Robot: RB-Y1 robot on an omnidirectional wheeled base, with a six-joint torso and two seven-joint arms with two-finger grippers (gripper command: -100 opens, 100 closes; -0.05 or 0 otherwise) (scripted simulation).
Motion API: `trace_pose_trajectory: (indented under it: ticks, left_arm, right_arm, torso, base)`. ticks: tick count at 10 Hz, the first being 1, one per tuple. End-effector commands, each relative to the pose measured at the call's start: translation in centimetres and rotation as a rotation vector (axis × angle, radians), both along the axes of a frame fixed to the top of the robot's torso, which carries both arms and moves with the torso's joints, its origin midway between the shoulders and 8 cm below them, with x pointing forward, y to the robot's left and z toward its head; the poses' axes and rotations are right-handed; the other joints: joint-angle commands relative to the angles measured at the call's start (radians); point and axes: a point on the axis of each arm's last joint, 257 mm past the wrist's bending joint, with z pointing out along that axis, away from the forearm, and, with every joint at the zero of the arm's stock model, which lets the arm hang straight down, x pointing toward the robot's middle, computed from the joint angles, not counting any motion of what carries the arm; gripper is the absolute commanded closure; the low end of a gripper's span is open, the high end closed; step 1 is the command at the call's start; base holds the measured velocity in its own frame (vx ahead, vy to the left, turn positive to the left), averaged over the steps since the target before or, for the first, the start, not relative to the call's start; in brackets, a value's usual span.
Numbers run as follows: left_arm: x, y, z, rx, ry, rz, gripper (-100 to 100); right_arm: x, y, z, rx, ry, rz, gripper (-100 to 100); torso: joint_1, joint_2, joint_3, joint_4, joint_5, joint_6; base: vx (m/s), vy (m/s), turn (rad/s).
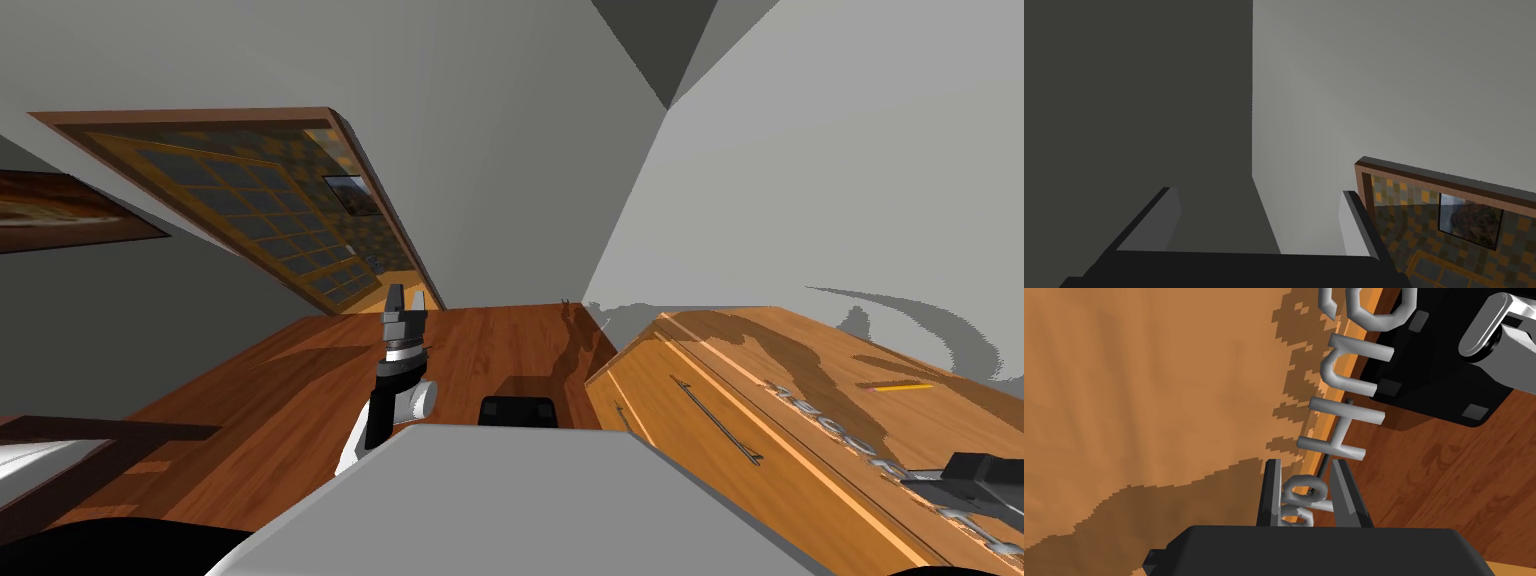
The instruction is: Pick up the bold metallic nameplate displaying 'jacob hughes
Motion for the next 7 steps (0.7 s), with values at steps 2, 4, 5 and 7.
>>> trace_pose_trajectory:
  ticks: [2, 4, 5, 7]
  left_arm:
    - [0.0, 0.0, 0.0, 0.0, 0.0, 0.0, 0]
    - [0.0, 0.0, 0.0, 0.0, 0.0, 0.0, 0]
    - [0.0, 0.0, 0.0, 0.0, 0.0, 0.0, 0]
    - [0.0, 0.0, 0.0, 0.0, 0.0, 0.0, 0]
  right_arm:
    - [1.9, 0.5, 0.4, 0.0, -0.001, 0.017, 100]
    - [3.2, 1.0, 0.7, 0.0, -0.001, 0.029, 100]
    - [4.4, 1.5, 0.9, 0.0, 0.0, 0.042, 100]
    - [6.8, 2.7, 1.4, -0.001, 0.002, 0.066, 100]
  torso:
    - [0.001, 0.0, 0.0, 0.0, 0.0, 0.0]
    - [0.0, 0.0, 0.0, 0.0, 0.0, 0.001]
    - [0.001, -0.001, 0.0, 0.0, 0.0, 0.001]
    - [0.0, 0.0, 0.0, 0.0, 0.0, 0.001]
  base:
    - [-0.036, -0.023, -0.073]
    - [-0.022, -0.021, -0.069]
    - [-0.023, -0.019, -0.071]
    - [-0.041, -0.035, -0.131]
